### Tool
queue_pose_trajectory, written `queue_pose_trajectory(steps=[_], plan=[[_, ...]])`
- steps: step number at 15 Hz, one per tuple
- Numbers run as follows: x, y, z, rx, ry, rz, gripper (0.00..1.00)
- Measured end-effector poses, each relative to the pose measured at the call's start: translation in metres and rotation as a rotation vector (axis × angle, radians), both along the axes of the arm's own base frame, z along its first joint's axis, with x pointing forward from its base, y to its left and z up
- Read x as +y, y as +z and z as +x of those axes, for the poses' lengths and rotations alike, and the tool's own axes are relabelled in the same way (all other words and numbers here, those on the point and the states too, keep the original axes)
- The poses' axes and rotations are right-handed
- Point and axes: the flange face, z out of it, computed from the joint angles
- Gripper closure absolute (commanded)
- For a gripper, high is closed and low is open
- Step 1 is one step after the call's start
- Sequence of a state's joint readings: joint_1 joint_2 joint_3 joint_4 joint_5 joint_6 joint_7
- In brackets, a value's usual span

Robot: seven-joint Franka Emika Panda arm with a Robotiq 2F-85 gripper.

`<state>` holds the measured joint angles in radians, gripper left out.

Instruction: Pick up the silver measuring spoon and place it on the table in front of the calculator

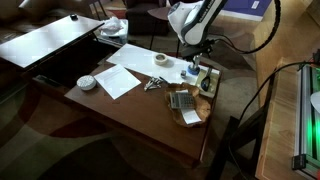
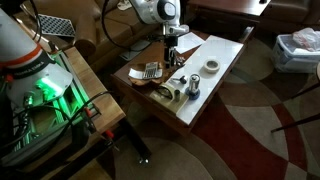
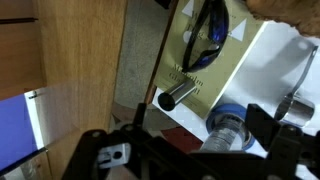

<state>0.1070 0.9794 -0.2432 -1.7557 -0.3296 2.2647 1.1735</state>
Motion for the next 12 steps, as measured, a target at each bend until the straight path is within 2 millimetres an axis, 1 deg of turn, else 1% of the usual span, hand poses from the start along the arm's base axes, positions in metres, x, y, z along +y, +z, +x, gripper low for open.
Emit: queue_pose_trajectory(steps=[3,5,8,12], plan=[[0.007,0.005,0.004,-0.014,-0.005,-0.007,0.0],[0.011,0.001,0.002,-0.007,-0.043,0.06,0.0],[0.009,-0.012,-0.008,0.027,-0.115,0.188,0.0],[-0.004,-0.034,-0.022,0.054,-0.168,0.378,0.0]])
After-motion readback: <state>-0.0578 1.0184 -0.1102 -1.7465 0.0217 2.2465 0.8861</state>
